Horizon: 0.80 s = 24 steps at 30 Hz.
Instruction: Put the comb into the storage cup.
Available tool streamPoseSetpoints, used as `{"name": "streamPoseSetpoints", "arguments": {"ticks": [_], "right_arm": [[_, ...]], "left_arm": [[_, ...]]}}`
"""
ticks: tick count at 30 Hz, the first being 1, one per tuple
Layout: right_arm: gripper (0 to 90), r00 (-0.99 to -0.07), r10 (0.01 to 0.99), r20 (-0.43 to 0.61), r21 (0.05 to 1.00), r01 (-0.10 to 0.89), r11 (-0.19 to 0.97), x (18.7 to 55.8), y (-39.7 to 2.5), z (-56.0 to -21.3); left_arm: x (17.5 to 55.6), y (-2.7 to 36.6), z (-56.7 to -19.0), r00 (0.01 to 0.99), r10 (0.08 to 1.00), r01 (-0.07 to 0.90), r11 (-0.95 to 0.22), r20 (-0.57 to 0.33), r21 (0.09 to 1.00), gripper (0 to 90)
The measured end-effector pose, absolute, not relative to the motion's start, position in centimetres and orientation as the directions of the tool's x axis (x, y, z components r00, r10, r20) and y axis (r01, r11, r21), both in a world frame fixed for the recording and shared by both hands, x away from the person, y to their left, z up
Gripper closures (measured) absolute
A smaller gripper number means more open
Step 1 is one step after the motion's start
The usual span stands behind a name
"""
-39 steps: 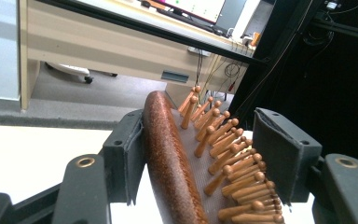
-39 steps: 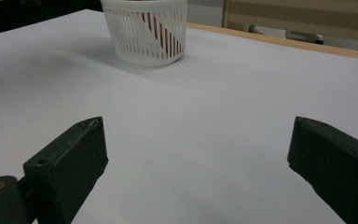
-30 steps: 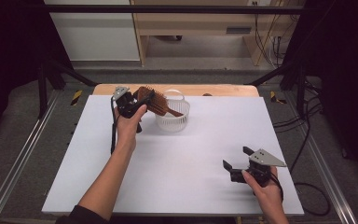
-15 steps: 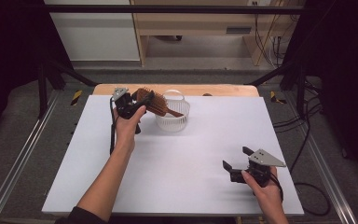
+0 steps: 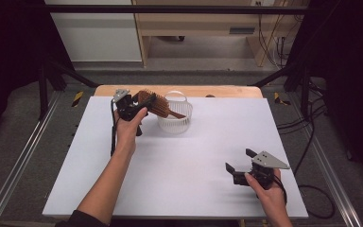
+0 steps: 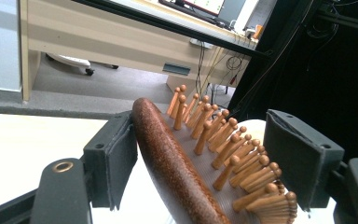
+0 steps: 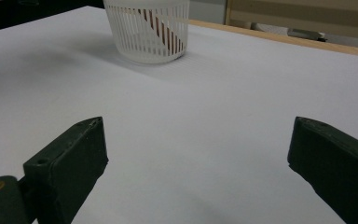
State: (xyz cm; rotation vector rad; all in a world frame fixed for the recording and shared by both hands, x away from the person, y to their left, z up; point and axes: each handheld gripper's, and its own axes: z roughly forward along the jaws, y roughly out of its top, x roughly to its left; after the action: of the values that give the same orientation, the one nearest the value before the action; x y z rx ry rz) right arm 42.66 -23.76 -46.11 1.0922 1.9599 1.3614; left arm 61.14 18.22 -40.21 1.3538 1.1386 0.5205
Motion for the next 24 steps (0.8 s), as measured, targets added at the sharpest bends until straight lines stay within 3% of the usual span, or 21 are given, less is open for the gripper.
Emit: {"name": "streamPoseSetpoints", "arguments": {"ticks": [24], "right_arm": [[5.0,-0.547,0.837,0.033,0.930,0.324,0.175,42.66,-23.76,-46.13]], "left_arm": [[60.98,17.86,-40.23,0.427,0.846,0.286,0.208,-0.319,0.935,14.6]]}}
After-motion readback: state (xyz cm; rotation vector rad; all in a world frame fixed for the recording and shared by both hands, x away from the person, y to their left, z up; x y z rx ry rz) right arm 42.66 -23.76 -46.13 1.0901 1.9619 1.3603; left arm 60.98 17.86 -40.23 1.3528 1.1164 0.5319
